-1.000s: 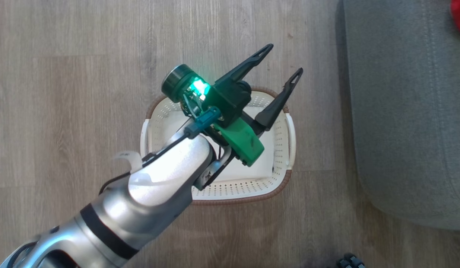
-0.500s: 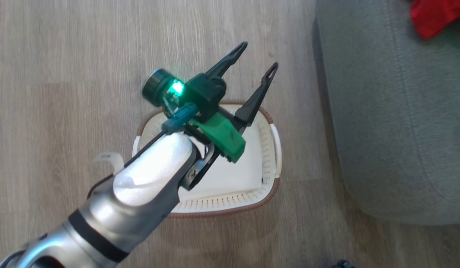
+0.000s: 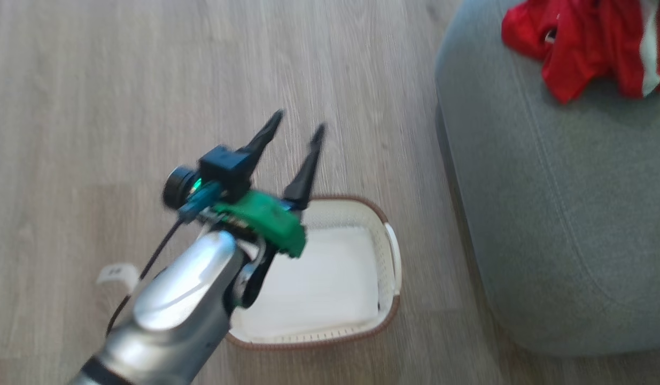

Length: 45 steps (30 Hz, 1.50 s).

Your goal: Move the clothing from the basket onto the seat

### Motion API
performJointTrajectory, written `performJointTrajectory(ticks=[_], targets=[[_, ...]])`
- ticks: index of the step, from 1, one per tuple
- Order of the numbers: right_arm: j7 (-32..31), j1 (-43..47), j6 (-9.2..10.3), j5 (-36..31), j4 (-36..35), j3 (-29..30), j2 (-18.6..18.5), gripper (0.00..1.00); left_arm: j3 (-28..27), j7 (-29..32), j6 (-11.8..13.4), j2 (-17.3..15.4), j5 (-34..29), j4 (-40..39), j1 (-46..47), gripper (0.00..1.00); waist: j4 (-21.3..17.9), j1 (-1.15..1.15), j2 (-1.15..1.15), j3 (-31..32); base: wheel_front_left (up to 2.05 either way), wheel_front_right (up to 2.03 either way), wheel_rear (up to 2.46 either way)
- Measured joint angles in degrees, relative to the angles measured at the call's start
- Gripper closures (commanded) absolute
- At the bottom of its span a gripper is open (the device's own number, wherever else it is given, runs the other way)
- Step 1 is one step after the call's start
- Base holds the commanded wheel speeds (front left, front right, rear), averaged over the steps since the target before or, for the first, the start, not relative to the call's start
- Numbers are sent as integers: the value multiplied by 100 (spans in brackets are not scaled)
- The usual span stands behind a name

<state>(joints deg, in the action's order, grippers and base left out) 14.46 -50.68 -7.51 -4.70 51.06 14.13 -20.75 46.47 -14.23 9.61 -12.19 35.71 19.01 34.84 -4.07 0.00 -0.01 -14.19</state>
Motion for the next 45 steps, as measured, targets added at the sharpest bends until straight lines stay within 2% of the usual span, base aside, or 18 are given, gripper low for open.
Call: performJointTrajectory(ticks=[4,9,10,18,24,29,34,42,45], targets=[[0,181,0,11,-27,27,146,0,-460,-4,119,-54,27,-41,-492,0,113,0,0,355,0,0,0],[0,584,0,181,-237,-145,675,0,-1071,-4,265,-231,-46,-156,-1183,0,308,0,0,732,0,0,0],[0,584,0,181,-237,-145,675,0,-1071,-4,265,-231,-46,-156,-1183,0,308,0,0,732,0,0,0],[0,1657,0,661,-894,-341,1347,0,-1900,-4,458,-339,-294,-480,-2297,0,588,0,0,1186,0,0,0],[0,2491,0,935,-1483,-564,1653,0,-2326,-4,513,-328,-487,-738,-2967,0,703,0,0,1413,0,0,0],[0,3127,0,1168,-2014,-945,1723,0,-2670,-4,591,-259,-641,-925,-3433,0,734,0,0,1477,0,0,0],[0,3788,0,1724,-2603,-1485,1739,0,-2825,-4,604,-115,-788,-1046,-3737,0,760,0,0,1477,0,0,0],[0,4542,0,1797,-3499,-1577,1748,0,-2929,-4,538,14,-932,-1137,-4001,0,786,0,0,1471,0,0,0],[0,4752,0,1855,-3595,-1603,1750,0,-2970,-4,499,32,-962,-1137,-4003,0,784,0,1,1502,0,0,0]])
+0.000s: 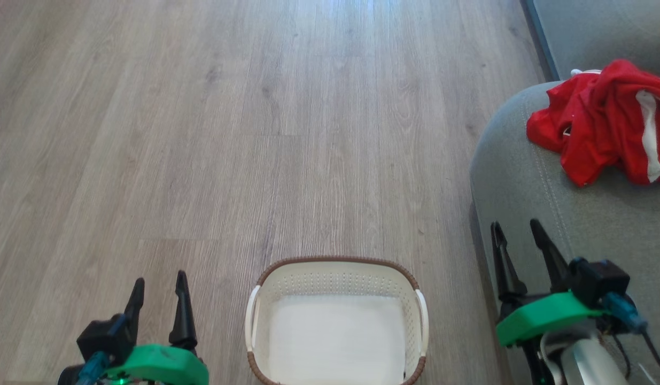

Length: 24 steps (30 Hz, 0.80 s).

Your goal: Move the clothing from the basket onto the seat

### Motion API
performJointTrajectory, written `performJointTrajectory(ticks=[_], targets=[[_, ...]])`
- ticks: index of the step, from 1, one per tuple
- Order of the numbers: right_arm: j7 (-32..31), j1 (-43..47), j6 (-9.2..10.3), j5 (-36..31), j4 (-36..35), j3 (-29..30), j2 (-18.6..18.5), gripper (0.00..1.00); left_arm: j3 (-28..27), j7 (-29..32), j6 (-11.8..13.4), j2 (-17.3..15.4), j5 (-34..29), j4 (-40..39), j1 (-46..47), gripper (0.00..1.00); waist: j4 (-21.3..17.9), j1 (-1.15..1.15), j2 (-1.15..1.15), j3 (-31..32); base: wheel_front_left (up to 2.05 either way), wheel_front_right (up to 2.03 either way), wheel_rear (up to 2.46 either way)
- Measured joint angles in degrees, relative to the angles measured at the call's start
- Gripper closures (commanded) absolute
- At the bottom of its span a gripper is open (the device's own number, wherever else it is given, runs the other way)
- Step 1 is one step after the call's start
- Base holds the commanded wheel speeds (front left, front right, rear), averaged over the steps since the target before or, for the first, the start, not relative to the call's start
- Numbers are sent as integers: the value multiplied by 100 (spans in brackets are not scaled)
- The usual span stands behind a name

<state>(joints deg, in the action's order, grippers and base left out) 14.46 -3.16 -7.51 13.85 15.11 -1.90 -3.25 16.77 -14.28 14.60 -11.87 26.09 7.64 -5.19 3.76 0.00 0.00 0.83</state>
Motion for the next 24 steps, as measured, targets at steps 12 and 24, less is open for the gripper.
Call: performJointTrajectory(ticks=[12,24], targets=[[0,166,0,137,-30,-16,20,0,-115,0,-55,69,-167,-67,-250,0,-47,0,0,115,0,0,0],[0,189,0,136,7,11,22,0,-280,0,-99,73,-231,-82,-365,0,-57,0,0,196,0,0,0]])
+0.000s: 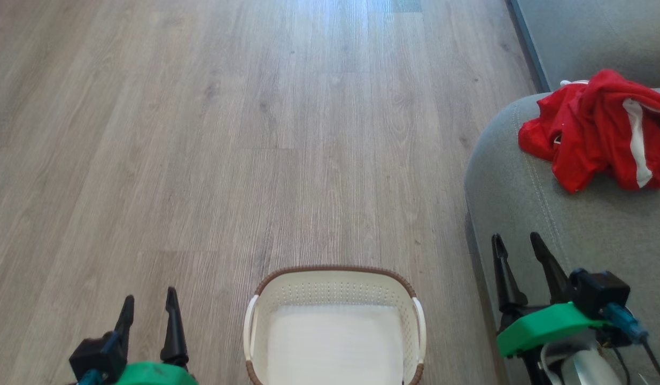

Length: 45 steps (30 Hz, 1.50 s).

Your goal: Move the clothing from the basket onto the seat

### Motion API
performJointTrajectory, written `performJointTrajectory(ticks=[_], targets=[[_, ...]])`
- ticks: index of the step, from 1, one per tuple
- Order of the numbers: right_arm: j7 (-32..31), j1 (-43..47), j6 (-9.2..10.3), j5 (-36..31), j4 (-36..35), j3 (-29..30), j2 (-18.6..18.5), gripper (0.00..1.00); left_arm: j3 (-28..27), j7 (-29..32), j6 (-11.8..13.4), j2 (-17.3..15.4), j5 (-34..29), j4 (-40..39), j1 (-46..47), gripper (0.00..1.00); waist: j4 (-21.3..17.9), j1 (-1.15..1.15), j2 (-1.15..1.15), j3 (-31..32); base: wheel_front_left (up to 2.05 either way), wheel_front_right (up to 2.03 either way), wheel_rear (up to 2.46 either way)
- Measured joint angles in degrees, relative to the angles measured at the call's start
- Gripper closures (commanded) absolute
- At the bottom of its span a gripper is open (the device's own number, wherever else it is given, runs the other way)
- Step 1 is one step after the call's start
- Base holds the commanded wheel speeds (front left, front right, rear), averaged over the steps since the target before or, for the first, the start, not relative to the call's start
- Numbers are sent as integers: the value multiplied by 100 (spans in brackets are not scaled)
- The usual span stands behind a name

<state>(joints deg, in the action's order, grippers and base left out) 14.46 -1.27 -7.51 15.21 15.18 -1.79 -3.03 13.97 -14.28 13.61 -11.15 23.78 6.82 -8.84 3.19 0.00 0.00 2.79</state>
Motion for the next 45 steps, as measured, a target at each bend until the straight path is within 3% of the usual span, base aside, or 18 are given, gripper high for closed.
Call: performJointTrajectory(ticks=[29,30,36,45], targets=[[0,74,0,-9,190,23,2,0,-185,0,-153,122,-144,91,8,0,12,0,0,-36,0,0,0],[-1,75,0,-8,213,19,2,100,-179,3,-153,124,-147,113,9,100,10,0,0,-34,0,0,0],[-36,357,0,14,756,-31,3,100,-140,18,-151,230,-129,627,-165,100,7,0,0,-38,0,0,0],[-189,417,0,542,744,7,3,100,-178,166,-260,249,391,654,-192,100,-17,0,0,-57,0,0,0]])
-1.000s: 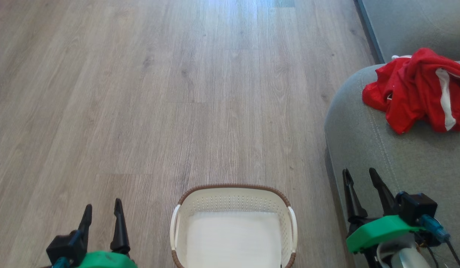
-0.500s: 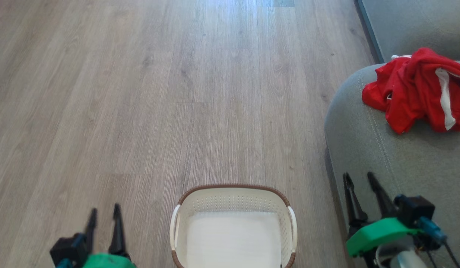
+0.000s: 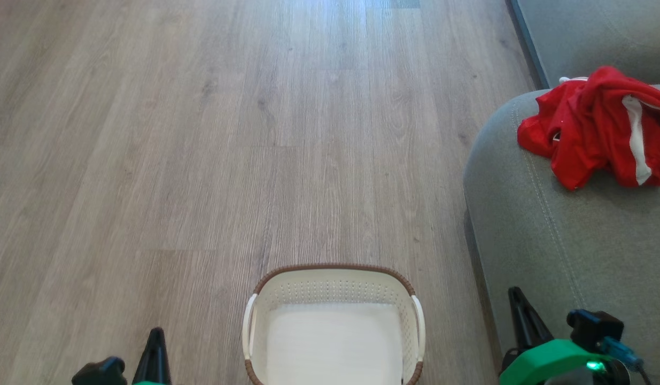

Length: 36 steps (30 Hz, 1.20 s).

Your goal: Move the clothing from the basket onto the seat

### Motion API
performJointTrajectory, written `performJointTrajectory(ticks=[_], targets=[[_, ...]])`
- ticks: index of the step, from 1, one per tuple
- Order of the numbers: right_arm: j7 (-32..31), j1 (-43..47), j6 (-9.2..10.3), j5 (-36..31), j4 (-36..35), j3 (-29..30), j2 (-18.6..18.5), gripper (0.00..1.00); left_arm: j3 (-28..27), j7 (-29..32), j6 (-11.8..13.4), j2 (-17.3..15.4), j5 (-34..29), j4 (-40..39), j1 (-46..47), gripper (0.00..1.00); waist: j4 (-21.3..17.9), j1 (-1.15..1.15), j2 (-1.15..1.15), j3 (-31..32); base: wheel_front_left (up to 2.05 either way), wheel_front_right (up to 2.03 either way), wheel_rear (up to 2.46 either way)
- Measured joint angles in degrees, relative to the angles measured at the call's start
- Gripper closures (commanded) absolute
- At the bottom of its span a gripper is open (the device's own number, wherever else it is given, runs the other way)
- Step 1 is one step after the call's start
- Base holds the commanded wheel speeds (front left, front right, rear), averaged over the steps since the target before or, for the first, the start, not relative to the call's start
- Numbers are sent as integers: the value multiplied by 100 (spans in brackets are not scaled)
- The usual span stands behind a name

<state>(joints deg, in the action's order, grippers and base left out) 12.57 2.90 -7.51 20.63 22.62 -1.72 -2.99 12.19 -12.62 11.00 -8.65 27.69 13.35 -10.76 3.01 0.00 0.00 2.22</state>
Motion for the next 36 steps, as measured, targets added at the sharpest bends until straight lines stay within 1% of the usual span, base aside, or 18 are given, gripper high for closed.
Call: performJointTrajectory(ticks=[14,17,18,20,24,36], targets=[[-224,-8,0,862,-69,126,0,100,-180,208,-237,46,788,21,148,100,-36,0,0,-28,0,0,0],[-252,-19,0,984,-79,140,0,100,-189,255,-252,55,896,26,155,100,-42,0,0,-33,0,0,0],[-282,-28,0,1105,-93,148,0,100,-209,280,-299,65,1009,35,174,100,-47,0,0,-37,0,0,0],[-301,-31,0,1166,-98,155,0,100,-216,304,-301,70,1063,40,196,100,-49,0,0,-39,0,0,0],[-360,-91,0,1474,-109,182,1,100,-327,361,-400,113,1343,43,271,100,-63,0,0,-49,0,0,0],[-556,-129,0,2202,-199,302,2,100,-471,556,-558,169,1998,75,403,100,-94,0,0,-74,0,0,0]])
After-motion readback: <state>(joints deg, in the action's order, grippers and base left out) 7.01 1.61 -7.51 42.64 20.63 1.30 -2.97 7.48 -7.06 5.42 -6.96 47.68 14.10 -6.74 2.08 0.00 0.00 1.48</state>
